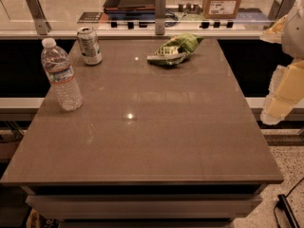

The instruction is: Knock 7up can over

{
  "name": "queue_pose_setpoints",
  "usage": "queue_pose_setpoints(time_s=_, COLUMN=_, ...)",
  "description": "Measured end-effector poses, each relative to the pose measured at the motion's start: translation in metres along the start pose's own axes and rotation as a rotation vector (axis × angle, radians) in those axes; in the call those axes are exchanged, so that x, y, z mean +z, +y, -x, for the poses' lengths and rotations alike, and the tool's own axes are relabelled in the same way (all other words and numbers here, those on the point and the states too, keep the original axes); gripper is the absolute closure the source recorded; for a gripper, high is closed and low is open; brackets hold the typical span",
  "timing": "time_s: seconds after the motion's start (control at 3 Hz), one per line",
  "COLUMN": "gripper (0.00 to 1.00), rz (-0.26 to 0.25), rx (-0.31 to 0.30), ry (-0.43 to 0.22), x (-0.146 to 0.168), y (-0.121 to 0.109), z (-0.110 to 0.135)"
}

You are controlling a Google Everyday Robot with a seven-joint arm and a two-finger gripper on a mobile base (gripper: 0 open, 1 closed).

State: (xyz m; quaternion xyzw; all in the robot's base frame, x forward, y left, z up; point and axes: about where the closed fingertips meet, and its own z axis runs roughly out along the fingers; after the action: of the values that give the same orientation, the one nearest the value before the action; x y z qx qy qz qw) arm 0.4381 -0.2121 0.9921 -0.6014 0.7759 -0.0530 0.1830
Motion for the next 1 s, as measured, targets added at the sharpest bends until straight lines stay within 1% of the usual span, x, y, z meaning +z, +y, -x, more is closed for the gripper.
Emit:
queue_pose_setpoints(time_s=0.33, gripper=0.00, rz=0.000, rx=0.000, ry=0.000, x=0.000, y=0.000, z=0.000)
queue_pose_setpoints(time_s=0.67, gripper=0.00, rz=-0.031, rx=0.016, ry=-0.033, x=0.000, y=-0.005, z=0.009)
queue_pose_setpoints(time_s=1.0, gripper=0.00, rz=-0.063, rx=0.038, ry=-0.120, x=0.007, y=-0.014, z=0.038)
